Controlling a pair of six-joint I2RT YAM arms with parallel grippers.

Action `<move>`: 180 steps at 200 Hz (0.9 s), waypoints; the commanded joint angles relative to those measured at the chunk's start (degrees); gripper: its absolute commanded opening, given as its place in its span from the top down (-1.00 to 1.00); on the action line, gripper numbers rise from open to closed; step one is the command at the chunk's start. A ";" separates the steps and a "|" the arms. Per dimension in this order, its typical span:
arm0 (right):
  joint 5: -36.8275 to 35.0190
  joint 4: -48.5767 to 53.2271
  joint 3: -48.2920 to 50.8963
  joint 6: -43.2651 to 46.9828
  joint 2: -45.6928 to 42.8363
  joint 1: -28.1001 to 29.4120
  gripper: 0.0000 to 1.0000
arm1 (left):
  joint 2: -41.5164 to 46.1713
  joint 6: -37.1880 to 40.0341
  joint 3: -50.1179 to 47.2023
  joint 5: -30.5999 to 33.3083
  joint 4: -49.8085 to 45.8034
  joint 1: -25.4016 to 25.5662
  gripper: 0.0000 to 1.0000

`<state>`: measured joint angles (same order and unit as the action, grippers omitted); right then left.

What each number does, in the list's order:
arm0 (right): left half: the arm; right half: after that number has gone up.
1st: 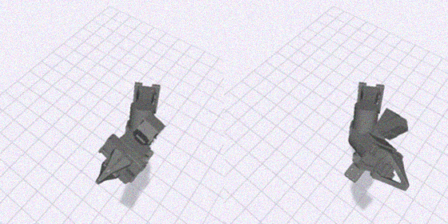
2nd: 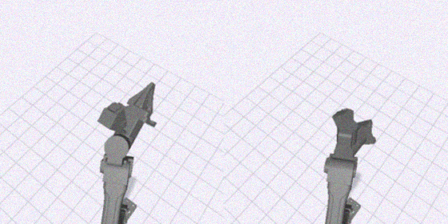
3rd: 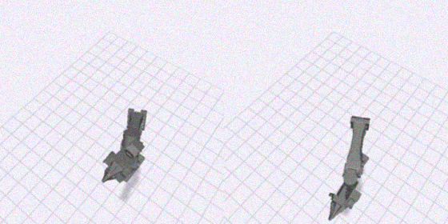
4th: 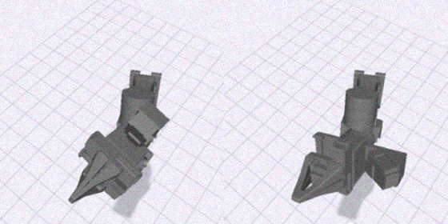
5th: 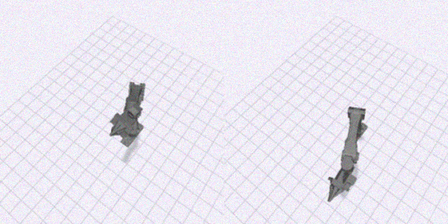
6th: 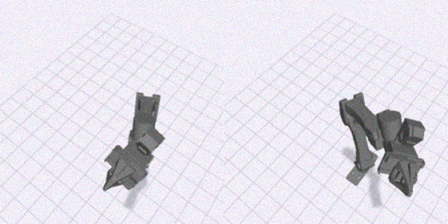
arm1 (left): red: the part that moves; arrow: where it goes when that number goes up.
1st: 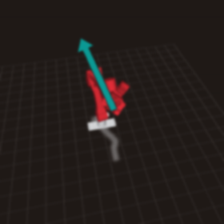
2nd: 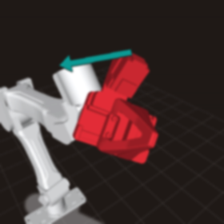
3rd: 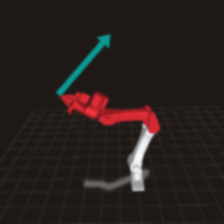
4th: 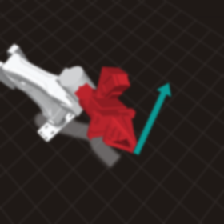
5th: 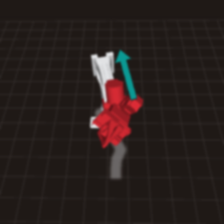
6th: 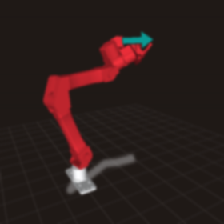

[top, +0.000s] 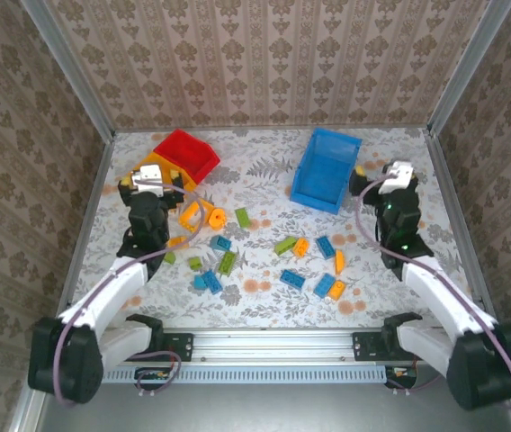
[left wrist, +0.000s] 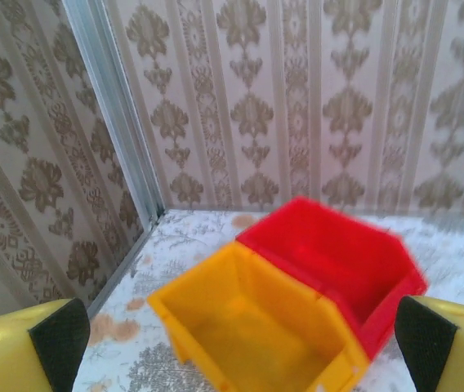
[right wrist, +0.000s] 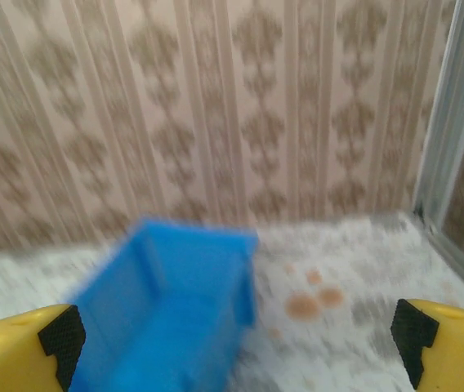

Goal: Sort the legos into containers by color

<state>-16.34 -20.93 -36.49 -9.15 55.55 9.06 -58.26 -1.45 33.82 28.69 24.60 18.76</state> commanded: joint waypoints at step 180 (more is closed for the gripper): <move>16.71 54.32 -26.59 -19.08 18.62 1.94 -0.64 | -47.47 -34.52 48.09 -34.81 -65.16 -23.89 -0.34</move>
<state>-1.06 30.24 -60.95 -29.74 72.10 11.03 -100.92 -37.87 78.39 -2.07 -39.03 -4.80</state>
